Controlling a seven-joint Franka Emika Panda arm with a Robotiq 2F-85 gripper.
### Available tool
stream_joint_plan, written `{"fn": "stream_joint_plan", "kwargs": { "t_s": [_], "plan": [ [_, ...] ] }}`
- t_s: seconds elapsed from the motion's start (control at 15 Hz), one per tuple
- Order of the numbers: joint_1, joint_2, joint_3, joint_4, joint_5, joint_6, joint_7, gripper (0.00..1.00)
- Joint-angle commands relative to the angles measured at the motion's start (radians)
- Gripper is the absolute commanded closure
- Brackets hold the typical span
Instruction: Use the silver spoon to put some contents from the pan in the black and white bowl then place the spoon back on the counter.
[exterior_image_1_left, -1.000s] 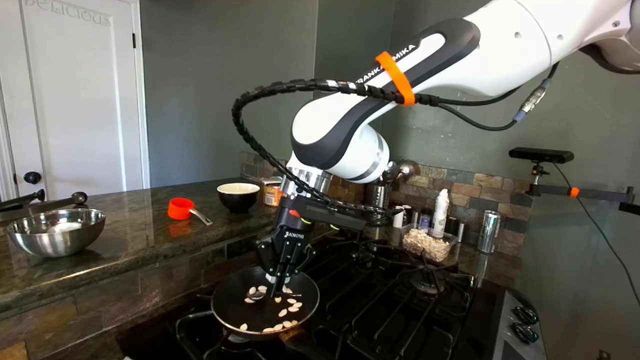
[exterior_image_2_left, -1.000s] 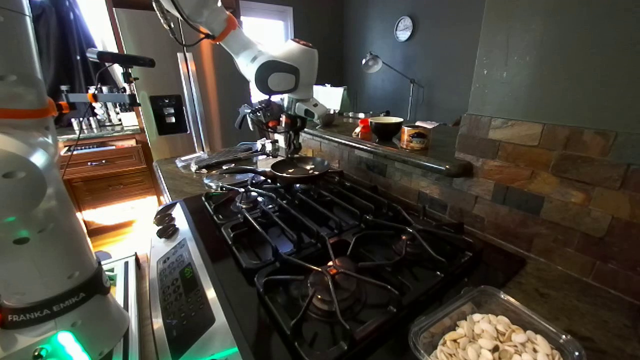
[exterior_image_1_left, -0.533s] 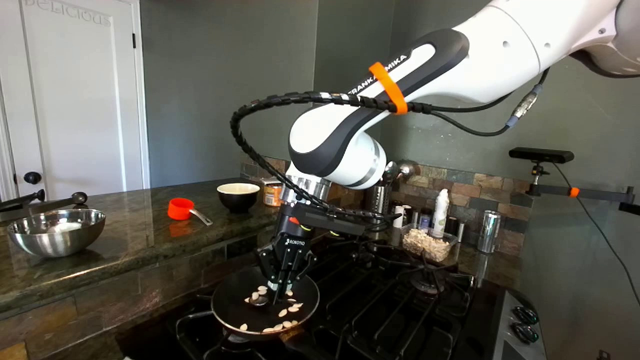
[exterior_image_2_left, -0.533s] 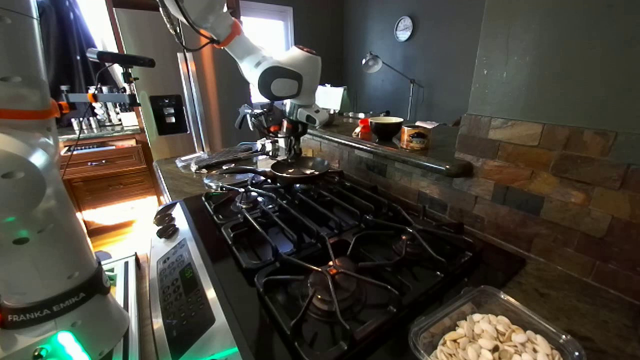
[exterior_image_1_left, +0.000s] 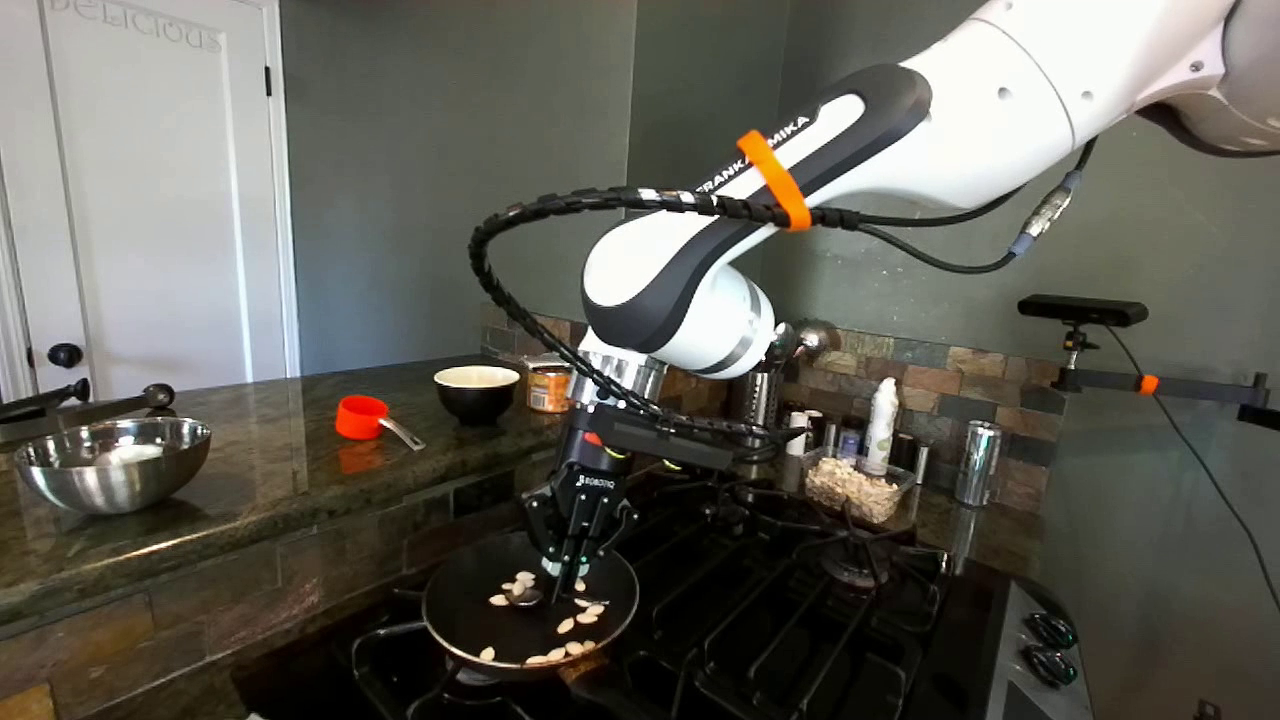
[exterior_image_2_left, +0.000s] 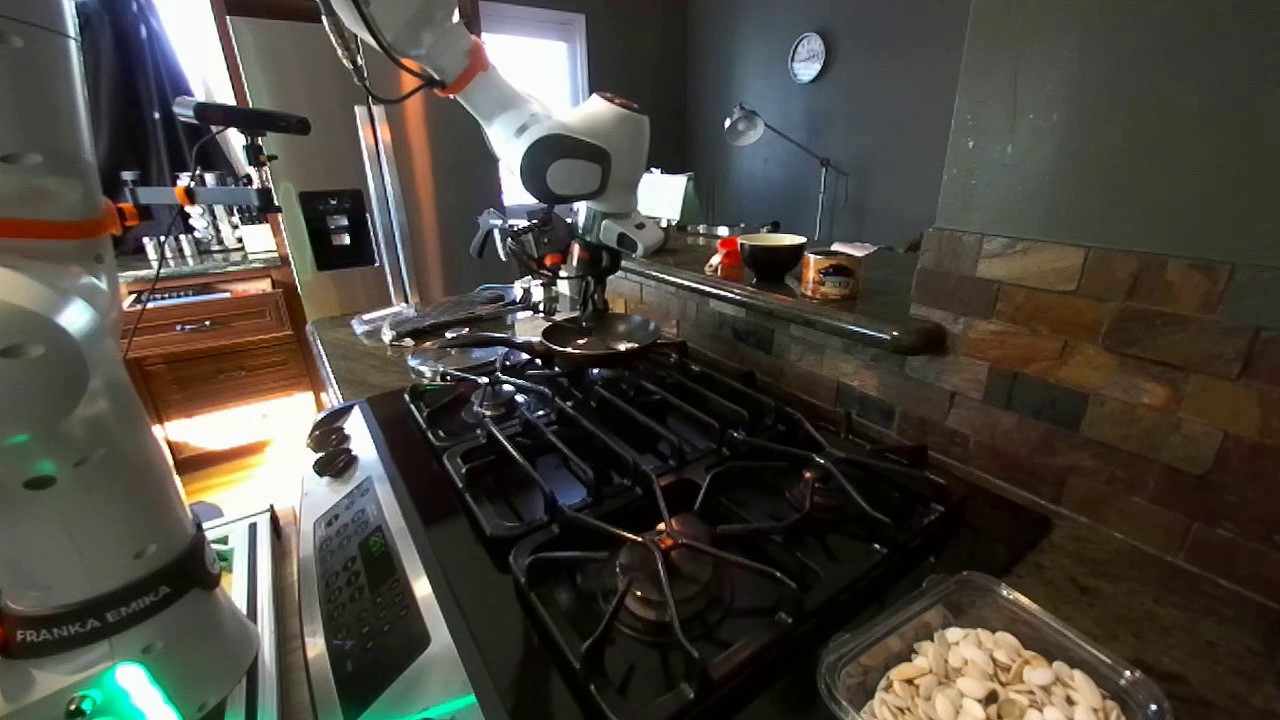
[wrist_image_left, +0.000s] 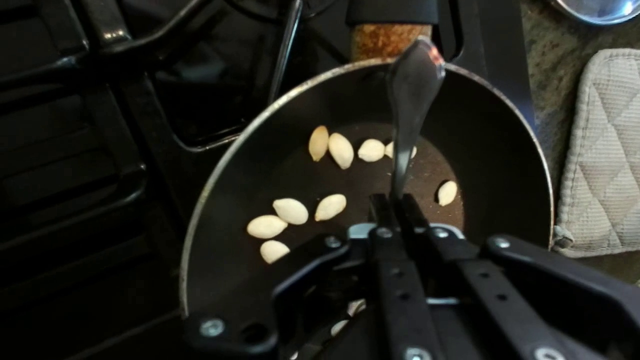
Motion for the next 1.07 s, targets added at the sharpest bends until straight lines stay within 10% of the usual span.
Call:
{"fn": "stream_joint_plan", "kwargs": {
  "t_s": [0.0, 1.0],
  "plan": [
    [-0.008, 0.013, -0.007, 0.016, 0.021, -0.017, -0.005, 0.98],
    [0.007, 0.055, -0.014, 0.085, -0.068, -0.012, 0.026, 0.98]
  ]
}}
